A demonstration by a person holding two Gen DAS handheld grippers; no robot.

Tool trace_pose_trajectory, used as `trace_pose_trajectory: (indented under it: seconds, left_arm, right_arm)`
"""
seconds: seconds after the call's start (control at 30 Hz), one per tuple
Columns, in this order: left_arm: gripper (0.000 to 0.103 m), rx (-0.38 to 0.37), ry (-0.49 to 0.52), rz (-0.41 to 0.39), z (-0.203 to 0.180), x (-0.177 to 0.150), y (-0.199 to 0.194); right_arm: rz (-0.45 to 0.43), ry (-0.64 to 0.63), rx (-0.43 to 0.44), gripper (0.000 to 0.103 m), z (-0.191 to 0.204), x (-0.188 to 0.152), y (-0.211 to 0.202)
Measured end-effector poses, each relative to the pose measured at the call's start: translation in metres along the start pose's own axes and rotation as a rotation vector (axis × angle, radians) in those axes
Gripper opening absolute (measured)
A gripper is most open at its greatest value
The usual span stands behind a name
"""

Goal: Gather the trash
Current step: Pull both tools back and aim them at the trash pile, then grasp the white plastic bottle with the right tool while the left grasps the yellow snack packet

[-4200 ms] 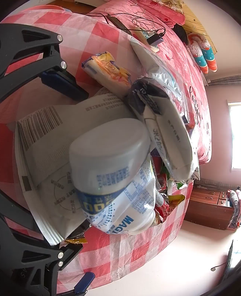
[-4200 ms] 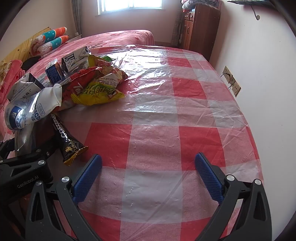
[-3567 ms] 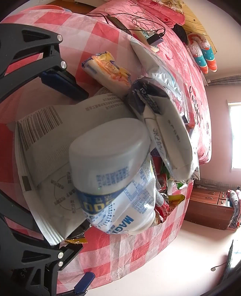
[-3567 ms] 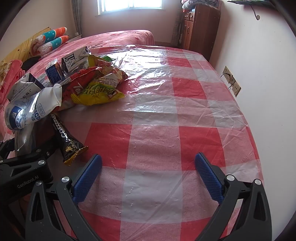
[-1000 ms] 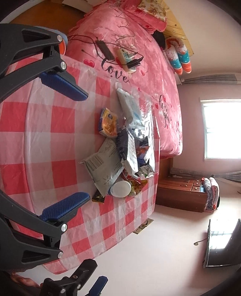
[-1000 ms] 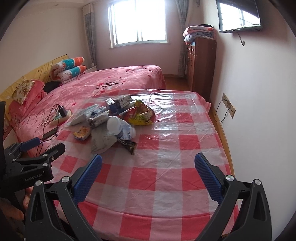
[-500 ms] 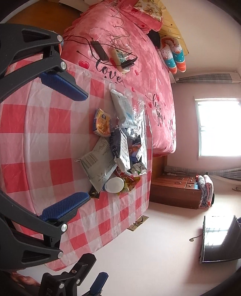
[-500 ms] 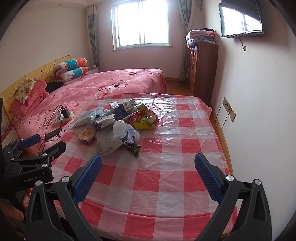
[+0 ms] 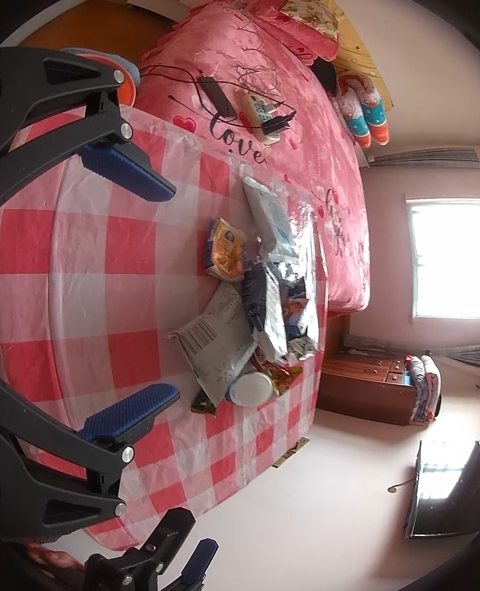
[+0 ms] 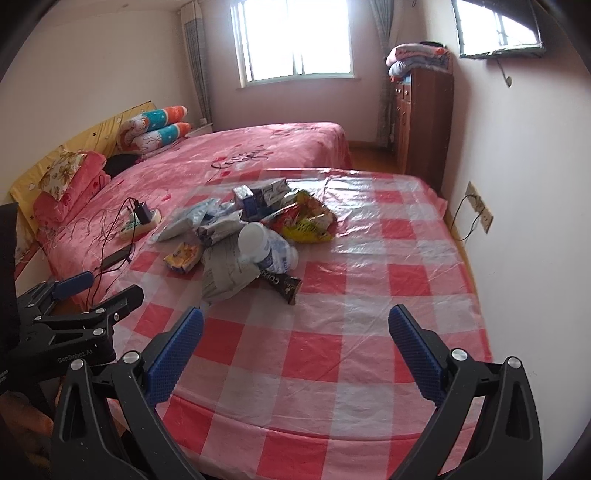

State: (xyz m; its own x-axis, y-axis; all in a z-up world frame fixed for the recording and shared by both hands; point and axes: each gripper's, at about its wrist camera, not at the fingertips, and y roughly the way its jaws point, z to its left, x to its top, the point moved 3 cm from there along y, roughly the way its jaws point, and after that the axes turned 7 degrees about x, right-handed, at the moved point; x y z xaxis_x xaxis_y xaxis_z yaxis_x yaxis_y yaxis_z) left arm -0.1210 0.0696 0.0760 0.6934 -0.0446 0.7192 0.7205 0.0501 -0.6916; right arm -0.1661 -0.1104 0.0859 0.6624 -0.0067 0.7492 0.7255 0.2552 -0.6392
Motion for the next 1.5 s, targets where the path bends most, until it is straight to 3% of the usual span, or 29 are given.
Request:
trace_pose_trajectory:
  seconds: [0.37,0.73,0.87,1.07,1.23,1.5]
  left_arm:
    - [0.099,0.002,0.006,0.073,-0.001,-0.012,0.036]
    - [0.099,-0.033,-0.005,0.127,0.005,-0.019,0.064]
    - [0.099,-0.084,-0.03,0.144,0.007,-0.018,0.071]
    - [0.099,-0.226,-0.11,0.152,0.008,-0.011,0.075]
    - [0.099,-0.311,-0.177,0.178,0.007,-0.003,0.084]
    - [0.099,-0.17,-0.193,0.148,0.041,0.019,0.108]
  right_arm:
    - [0.053,-0.029,-0.026,0.099,-0.011,-0.007,0.039]
    - [0.142,0.093,0.096,0.099,-0.034,-0.004,0.08]
    - [0.16,0.148,0.137,0.099,-0.043,0.003,0.096]
    - [0.138,0.203,0.181,0.099,-0.054,0.022,0.109]
    - [0.128,0.272,0.275,0.098,-0.055,0.036,0.119]
    - [0.104,0.167,0.271,0.096,-0.023,0.052,0.126]
